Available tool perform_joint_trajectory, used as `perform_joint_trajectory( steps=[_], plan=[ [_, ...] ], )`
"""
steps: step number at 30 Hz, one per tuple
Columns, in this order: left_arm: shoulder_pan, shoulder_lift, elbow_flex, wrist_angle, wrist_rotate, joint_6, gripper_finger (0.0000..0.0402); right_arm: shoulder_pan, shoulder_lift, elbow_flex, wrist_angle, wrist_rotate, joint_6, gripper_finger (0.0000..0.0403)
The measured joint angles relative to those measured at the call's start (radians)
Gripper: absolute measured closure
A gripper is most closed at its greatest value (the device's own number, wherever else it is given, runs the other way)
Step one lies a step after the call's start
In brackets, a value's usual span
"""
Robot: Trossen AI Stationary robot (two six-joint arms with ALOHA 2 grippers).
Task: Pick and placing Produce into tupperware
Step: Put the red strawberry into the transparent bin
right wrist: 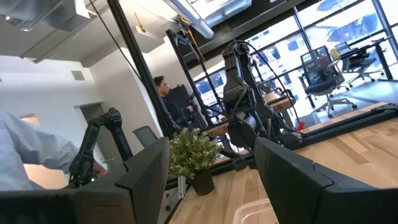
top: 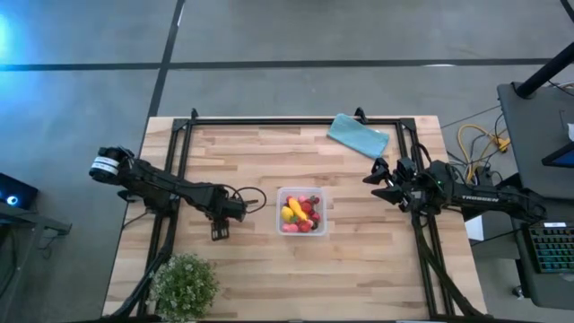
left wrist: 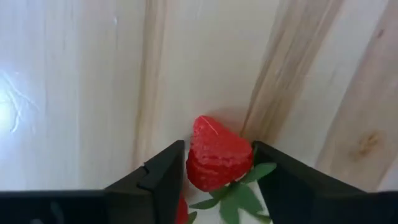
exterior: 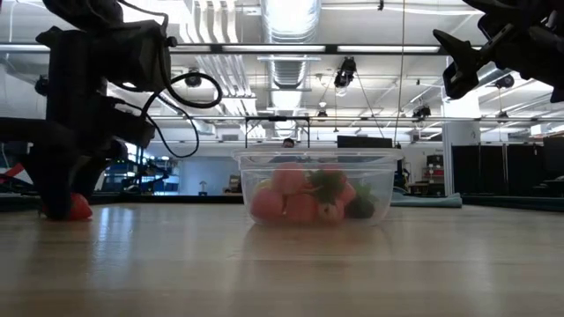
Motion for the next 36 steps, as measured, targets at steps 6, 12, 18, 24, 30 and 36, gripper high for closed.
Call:
perform_joint_trajectory(
  steps=[6, 12, 18, 24, 30, 36],
  plan=[
    [0.000, -0.001, -0.007, 0.028, -0.007, 0.003, 0.0265, 0.000, 0.000, 0.000, 0.000, 0.000, 0.000, 0.0174],
    [0.000, -0.012, 0.046, 0.060, -0.004, 0.050, 0.0275, 0.000, 0.000, 0.000, 0.000, 0.000, 0.000, 0.0174],
    [0.006, -0.022, 0.219, 0.205, -0.075, 0.243, 0.0259, 0.000, 0.000, 0.000, 0.000, 0.000, 0.000, 0.0174],
    [0.031, 0.028, 0.334, 0.448, -0.105, 0.504, 0.0256, 0.000, 0.000, 0.000, 0.000, 0.000, 0.000, 0.0174],
    [0.042, 0.174, 0.425, 0.431, -0.051, 0.670, 0.0256, 0.000, 0.000, 0.000, 0.000, 0.000, 0.000, 0.0174],
    [0.045, 0.262, 0.512, 0.428, -0.028, 0.673, 0.0251, 0.000, 0.000, 0.000, 0.000, 0.000, 0.000, 0.0174]
  ],
)
